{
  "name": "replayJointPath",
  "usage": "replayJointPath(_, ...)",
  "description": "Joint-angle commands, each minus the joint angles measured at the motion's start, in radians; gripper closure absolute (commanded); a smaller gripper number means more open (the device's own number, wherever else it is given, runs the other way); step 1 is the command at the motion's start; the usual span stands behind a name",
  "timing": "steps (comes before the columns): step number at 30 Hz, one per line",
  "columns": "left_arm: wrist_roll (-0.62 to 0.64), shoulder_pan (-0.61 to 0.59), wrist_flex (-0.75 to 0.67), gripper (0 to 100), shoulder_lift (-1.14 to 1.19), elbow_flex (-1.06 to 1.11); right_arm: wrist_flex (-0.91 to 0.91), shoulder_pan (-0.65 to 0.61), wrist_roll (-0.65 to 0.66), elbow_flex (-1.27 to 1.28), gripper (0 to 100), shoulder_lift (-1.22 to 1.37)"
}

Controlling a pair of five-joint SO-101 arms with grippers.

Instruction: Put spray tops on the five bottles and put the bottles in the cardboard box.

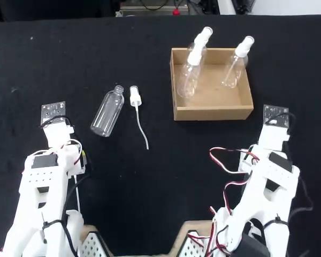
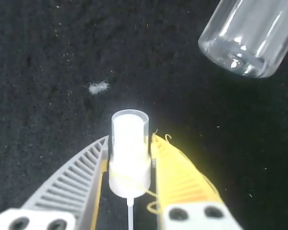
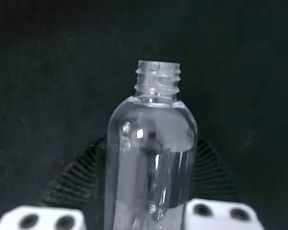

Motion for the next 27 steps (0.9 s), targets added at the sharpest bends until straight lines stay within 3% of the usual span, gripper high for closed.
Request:
replayJointPath(1, 0.003, 0.002, -0.017, 92, -0.025, -0.002, 0.046, 0.014, 0.003, -0.061, 80.7, 0.001)
replayJointPath(7, 0.003, 0.002, -0.017, 92, -0.025, -0.002, 0.146, 0.008, -0.023, -0.093, 64.4, 0.001)
replayJointPath(14, 0.003, 0.001, -0.014, 92, -0.025, -0.001, 0.387, 0.006, -0.029, -0.300, 64.2, 0.002)
replayJointPath(19, 0.003, 0.001, -0.011, 92, -0.025, -0.001, 0.443, 0.012, -0.021, -0.392, 65.5, 0.025)
replayJointPath(23, 0.002, 0.001, -0.017, 92, -0.026, 0.012, 0.500, 0.012, 0.023, -0.495, 72.7, 0.174)
replayJointPath(27, 0.002, 0.001, -0.017, 92, -0.026, 0.013, 0.571, 0.014, 0.037, -0.622, 70.4, 0.423)
